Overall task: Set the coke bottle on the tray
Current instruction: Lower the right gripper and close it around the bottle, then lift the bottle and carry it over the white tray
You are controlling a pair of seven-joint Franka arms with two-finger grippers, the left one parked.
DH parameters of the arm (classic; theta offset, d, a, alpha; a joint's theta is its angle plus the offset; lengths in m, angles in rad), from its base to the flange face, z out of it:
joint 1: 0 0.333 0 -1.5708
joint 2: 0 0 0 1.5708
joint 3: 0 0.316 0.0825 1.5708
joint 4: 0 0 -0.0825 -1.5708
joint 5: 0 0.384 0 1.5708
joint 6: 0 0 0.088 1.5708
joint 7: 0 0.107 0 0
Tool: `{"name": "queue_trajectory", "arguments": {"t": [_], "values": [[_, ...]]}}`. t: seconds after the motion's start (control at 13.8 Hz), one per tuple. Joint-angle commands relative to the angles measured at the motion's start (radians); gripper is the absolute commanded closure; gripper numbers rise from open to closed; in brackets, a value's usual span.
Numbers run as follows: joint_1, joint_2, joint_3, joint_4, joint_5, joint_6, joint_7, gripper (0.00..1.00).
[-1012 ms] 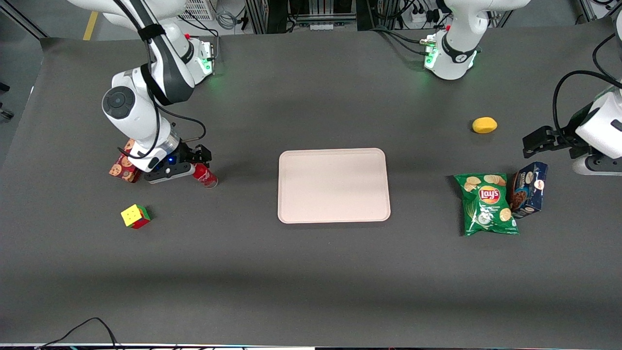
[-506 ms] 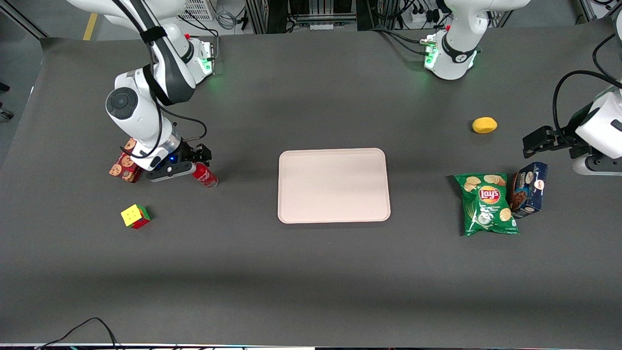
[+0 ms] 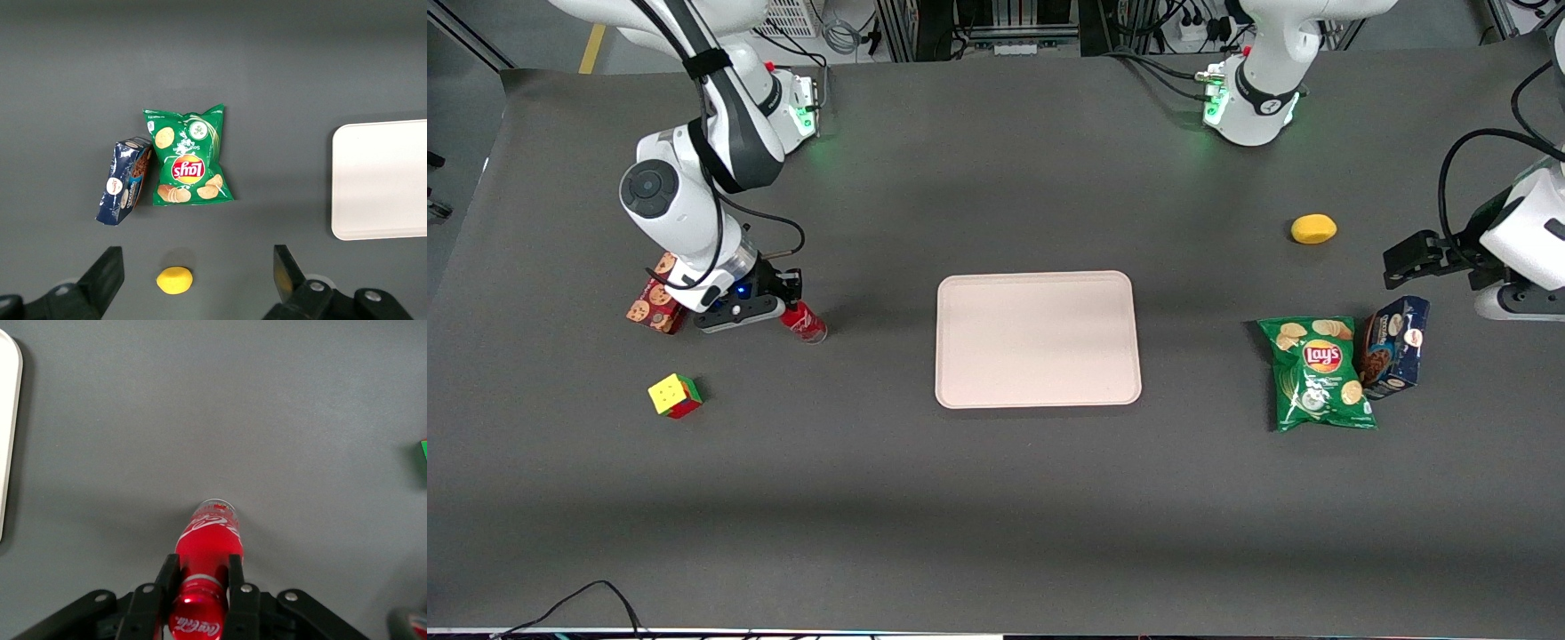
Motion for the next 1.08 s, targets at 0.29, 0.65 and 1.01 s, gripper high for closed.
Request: {"name": "queue_trajectory", "arguments": {"t": [0.29,0.65,1.01], "values": [[0.005,-0.043,0.009,0.093,0.001,-0.128,-0.015,1.00],[0.008,-0.080,0.009,0.487,0.006,-0.645,-0.017,1.00],[0.009,-0.076,0.011,0.672,0.023,-0.824,-0.007,1.00]]}}
